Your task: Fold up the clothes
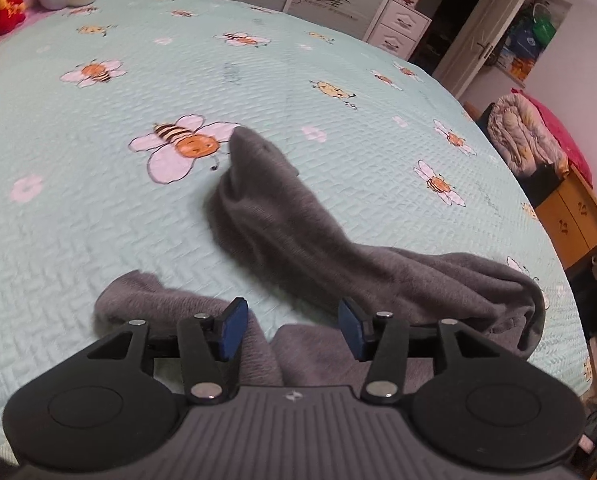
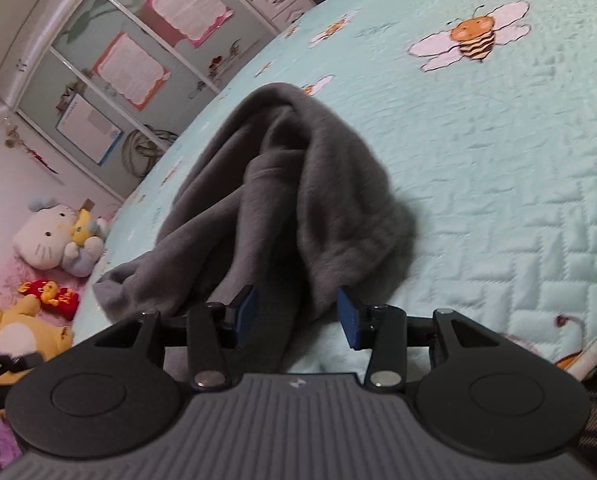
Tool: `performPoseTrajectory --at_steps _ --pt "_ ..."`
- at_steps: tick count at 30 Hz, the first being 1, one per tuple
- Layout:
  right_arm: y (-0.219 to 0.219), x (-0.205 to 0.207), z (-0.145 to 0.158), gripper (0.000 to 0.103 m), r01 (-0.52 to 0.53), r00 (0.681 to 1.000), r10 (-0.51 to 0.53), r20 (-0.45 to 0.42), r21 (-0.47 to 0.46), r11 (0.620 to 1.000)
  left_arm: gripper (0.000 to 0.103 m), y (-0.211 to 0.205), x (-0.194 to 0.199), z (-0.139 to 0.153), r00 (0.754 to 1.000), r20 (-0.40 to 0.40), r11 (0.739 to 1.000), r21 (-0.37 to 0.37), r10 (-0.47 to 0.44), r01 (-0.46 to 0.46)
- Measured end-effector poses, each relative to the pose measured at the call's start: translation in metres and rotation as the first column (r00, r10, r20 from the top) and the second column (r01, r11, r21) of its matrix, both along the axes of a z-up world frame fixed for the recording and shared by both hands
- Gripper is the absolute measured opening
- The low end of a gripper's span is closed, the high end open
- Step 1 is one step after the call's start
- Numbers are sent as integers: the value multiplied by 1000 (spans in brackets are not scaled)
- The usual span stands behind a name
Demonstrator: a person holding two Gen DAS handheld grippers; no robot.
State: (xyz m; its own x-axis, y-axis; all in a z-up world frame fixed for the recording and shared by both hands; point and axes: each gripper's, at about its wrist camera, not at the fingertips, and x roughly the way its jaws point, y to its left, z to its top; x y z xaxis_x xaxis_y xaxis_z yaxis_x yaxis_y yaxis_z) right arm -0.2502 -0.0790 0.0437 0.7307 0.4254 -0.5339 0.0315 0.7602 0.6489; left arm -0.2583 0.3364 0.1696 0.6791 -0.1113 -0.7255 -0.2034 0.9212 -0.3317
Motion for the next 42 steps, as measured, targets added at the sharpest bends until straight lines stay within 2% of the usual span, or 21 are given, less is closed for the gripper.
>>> performPoseTrajectory --at_steps 2,4,6,11,15,17,18,19,20,23,25,26,29,30,32,33,34,36,38,40,42 --pt "9 -6 13 45 -7 1000 10 29 -96 995 53 -9 -1 11 999 40 1000 17 -19 18" --pt "21 -12 25 45 -33 996 48 71 -205 978 56 -30 -6 24 991 92 992 88 -101 93" --pt "33 -12 36 45 -90 989 116 88 -257 962 61 -52 -7 27 980 70 974 145 -184 172" --pt "67 -7 46 45 -276 955 297 21 -314 909 55 -74 -14 5 956 -102 955 83 -275 284" --pt "97 -13 40 45 -491 861 508 -36 -321 810 54 -71 -32 -18 917 -221 933 60 -333 354" --pt "110 -16 35 45 -565 815 576 -64 -306 766 54 -73 -40 -31 879 -308 909 90 -364 408" --pt "116 -16 31 45 -589 800 594 -89 -307 748 55 -72 -42 -40 865 -347 902 101 -363 420" --pt "121 -15 26 45 -592 799 590 -116 -323 738 55 -70 -43 -49 853 -383 899 111 -355 424" --pt "126 -12 22 45 -591 801 583 -137 -342 731 54 -65 -38 -59 851 -400 903 114 -341 415" --pt "132 9 10 45 -595 802 569 -184 -346 726 53 -50 -16 -89 859 -423 923 115 -288 366" --pt "131 35 4 44 -572 819 534 -208 -346 743 50 -53 13 -95 885 -381 929 143 -267 342" --pt "130 47 4 42 -549 835 512 -201 -363 753 43 -56 29 -96 899 -354 931 159 -257 329" --pt "130 86 24 42 -440 886 458 -81 -460 771 43 -63 77 -101 935 -270 935 204 -230 289" --pt "133 99 28 42 -382 902 430 -32 -524 762 43 -66 93 -103 945 -242 936 219 -221 275" --pt "138 125 30 44 -243 923 377 68 -658 713 43 -72 125 -108 962 -202 945 234 -182 228" --pt "138 140 23 44 -201 935 347 76 -692 693 43 -75 138 -112 967 -196 950 233 -164 209" --pt "133 155 16 44 -186 951 305 51 -695 695 43 -76 146 -114 968 -199 953 233 -150 195" --pt "112 164 13 44 -199 965 261 23 -584 787 43 -75 150 -112 970 -201 954 234 -138 184" --pt "89 148 21 45 -205 963 262 61 -467 860 45 -69 142 -102 971 -184 953 234 -149 191" --pt "72 125 31 48 -205 960 264 98 -398 894 46 -60 130 -91 973 -172 952 235 -155 194" --pt "61 102 43 54 -205 959 260 111 -359 910 47 -53 112 -73 978 -140 968 177 -155 179"
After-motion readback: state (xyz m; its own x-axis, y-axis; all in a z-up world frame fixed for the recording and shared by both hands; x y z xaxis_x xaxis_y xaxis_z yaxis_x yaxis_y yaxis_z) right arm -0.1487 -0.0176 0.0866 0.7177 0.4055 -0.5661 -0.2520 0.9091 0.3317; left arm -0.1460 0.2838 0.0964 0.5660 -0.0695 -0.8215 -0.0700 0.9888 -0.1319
